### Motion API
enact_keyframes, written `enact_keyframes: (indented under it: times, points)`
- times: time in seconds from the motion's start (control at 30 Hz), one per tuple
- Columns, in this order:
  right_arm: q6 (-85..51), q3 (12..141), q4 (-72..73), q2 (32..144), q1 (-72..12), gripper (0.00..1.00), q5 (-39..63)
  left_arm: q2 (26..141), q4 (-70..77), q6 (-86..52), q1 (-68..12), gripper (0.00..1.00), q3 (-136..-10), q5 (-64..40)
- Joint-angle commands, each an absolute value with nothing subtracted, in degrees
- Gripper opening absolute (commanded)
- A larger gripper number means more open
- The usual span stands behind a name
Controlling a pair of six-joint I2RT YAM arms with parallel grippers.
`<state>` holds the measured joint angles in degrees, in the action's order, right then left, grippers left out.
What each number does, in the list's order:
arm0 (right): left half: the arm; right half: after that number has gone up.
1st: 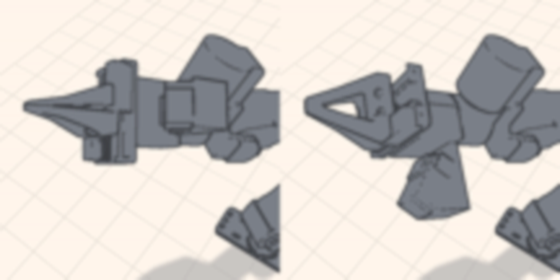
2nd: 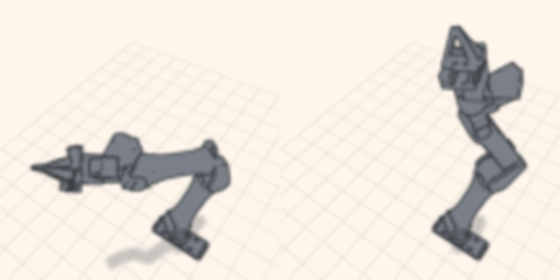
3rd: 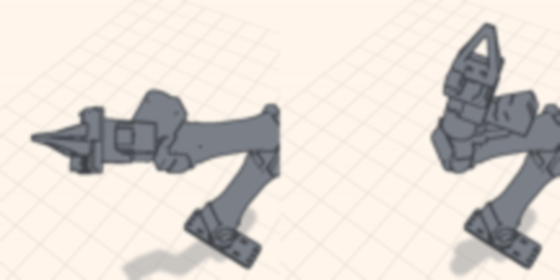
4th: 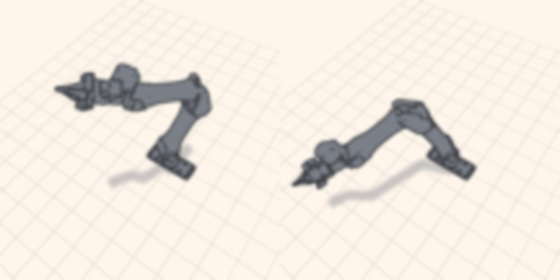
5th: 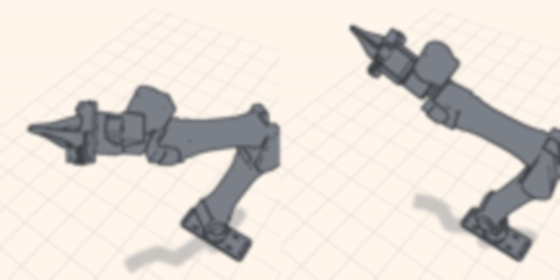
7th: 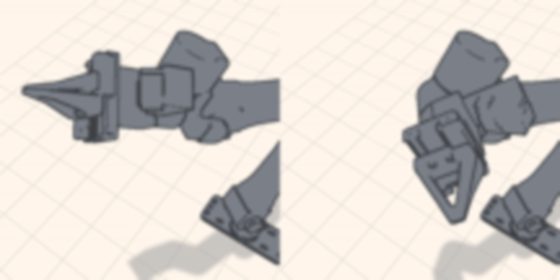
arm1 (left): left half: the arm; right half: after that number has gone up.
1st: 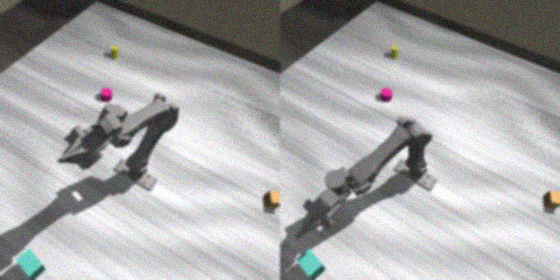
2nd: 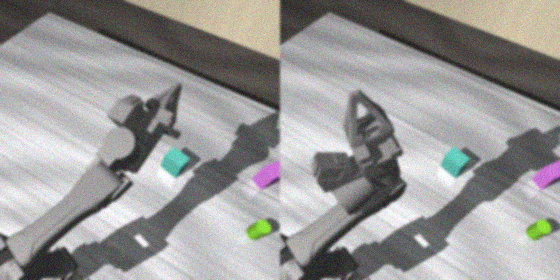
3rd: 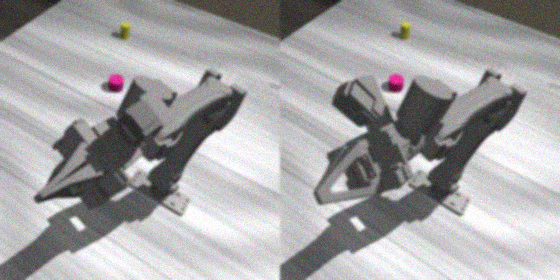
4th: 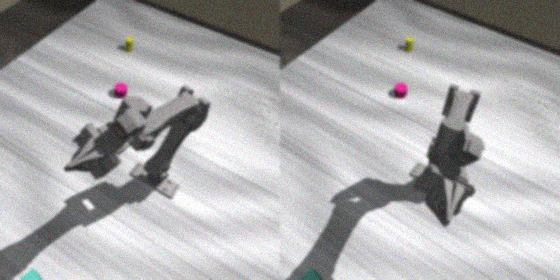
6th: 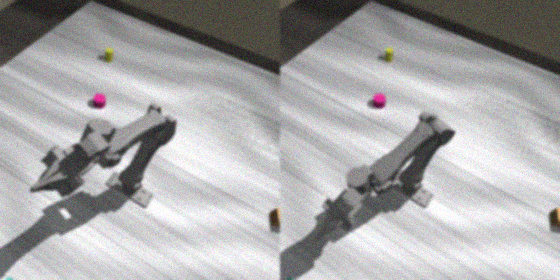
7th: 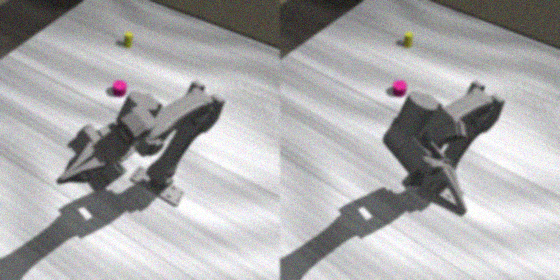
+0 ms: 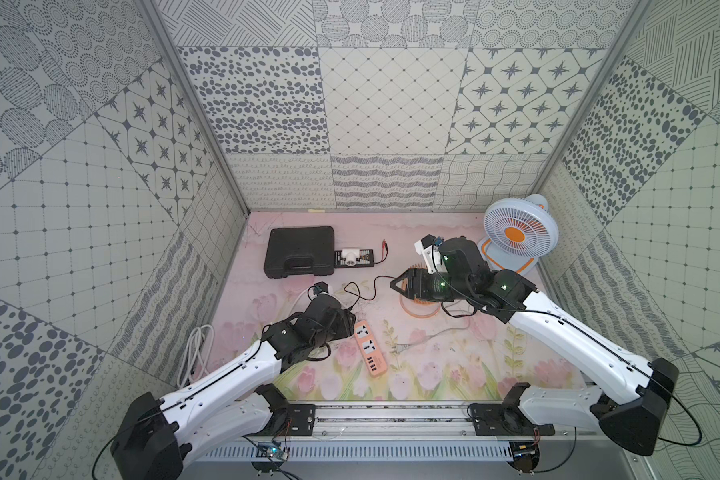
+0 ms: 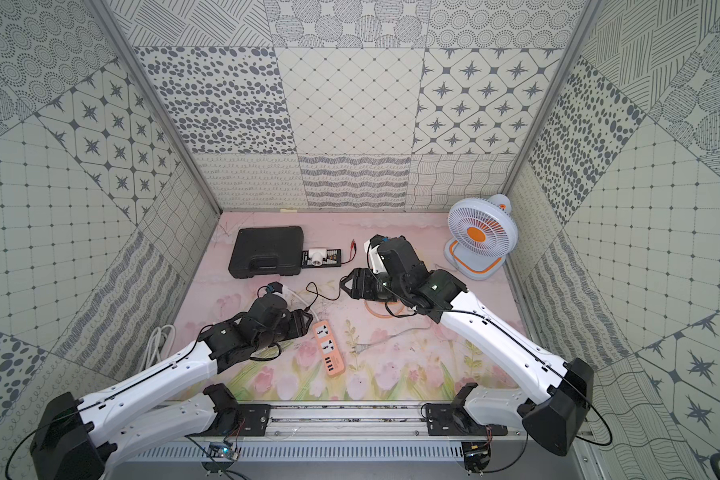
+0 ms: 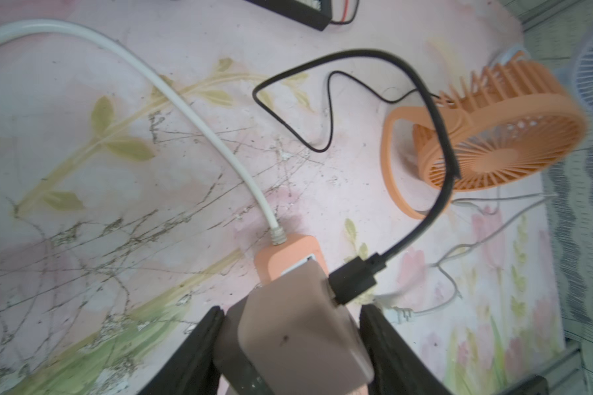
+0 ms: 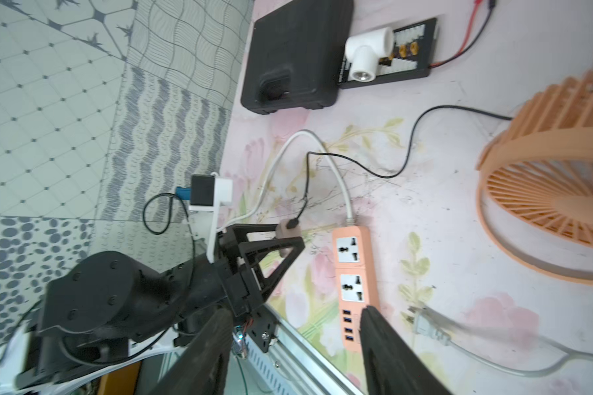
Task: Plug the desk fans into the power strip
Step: Pick up the plug from the center of the board.
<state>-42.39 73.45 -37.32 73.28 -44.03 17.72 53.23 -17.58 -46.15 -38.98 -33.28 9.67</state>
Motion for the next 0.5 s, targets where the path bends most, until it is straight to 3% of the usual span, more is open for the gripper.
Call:
enact_keyframes:
  times: [0.0,0.17,0.47]
  points:
    - [-40.61,76.91,-41.13,77.74,-44.75,0.55,23.89,47.62,-0.02,-41.37,-39.31,0.00,-30.14,-2.97]
    - [-37.92,85.06,-48.31,84.22,-51.38,0.59,17.07,44.53,4.16,-41.06,-40.48,0.00,-27.96,-4.10]
    - [-39.28,85.96,-49.30,87.97,-53.44,0.58,10.09,43.41,15.94,-40.66,-41.76,0.00,-22.63,-5.39]
